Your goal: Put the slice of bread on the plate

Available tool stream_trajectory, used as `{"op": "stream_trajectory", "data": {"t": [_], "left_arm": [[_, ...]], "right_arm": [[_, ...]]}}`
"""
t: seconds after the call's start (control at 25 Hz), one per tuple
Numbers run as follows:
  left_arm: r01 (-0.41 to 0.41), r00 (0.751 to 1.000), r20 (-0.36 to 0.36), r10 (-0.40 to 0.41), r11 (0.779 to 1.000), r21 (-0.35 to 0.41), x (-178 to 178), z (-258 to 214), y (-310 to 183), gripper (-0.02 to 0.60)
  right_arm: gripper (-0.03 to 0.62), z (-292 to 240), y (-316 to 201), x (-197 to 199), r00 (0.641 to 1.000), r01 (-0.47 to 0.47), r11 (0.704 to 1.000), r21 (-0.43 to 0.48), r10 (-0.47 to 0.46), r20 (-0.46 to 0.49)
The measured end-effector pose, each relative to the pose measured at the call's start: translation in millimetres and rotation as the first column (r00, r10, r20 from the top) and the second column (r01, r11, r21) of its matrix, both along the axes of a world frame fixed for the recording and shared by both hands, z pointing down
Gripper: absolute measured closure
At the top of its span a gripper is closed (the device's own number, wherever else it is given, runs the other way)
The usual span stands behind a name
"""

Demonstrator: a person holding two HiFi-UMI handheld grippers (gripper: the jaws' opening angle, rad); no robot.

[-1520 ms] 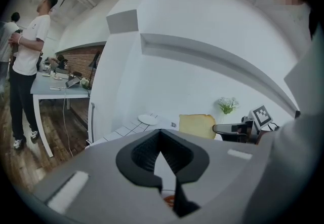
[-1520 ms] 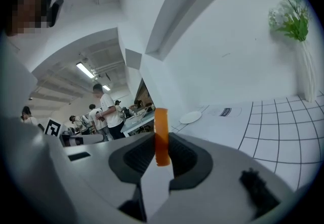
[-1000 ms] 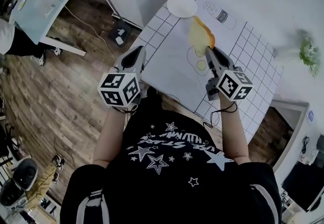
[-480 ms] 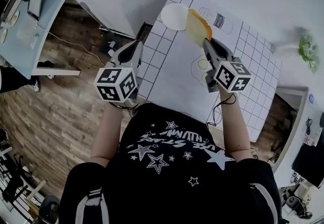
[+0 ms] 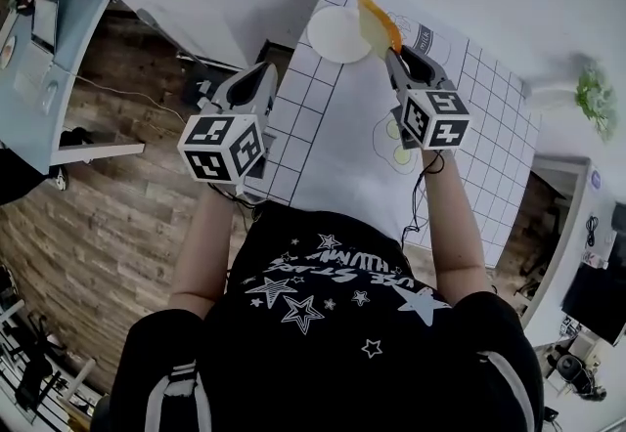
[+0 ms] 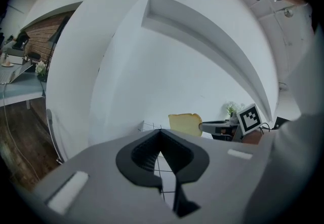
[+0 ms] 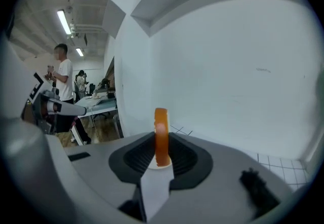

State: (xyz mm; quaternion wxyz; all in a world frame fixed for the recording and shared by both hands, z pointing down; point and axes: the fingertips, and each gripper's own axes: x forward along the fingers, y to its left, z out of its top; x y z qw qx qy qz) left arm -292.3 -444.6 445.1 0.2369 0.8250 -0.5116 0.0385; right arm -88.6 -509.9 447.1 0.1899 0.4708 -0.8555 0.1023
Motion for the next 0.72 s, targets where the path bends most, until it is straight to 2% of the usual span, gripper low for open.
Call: {"op": "stream_trajectory", "data": {"t": [0.16,0.24,0.32,0.52,0.72], "left_arm": [[-0.013,1.000,-0.010,0.013,1.000,-0.017,-0.8,7.6,-7.2,0.572],[-0.017,1.000,-0.016,0.017,0.999,-0.030,-3.0,12.9,-9.0,0.572],[-0.017,1.000,-0.021,0.017,0.999,-0.038,-5.6,16.3,-11.4,0.572],[-0.008,0.999,-0.031,0.007,0.999,-0.038,-7.4,18.4,-18.8,0.572],[-0.013,0.999,-0.039,0.011,0.999,-0.047,-5.3,22.0,-19.1,0.572]], "right_arm": [[0.508,6.9,-15.2,-9.8,0.992,0.022,0.999,0.034,-0.018,-0.123],[0.508,9.9,-20.7,-18.0,0.973,0.052,0.996,0.077,-0.033,-0.226],[0.508,14.8,-25.9,-25.5,0.939,0.096,0.988,0.122,-0.049,-0.339],[0.508,32.8,-31.5,-38.2,0.793,0.240,0.954,0.180,-0.086,-0.603],[0.508,53.6,-28.4,-47.7,0.643,0.367,0.911,0.187,-0.103,-0.759]]}}
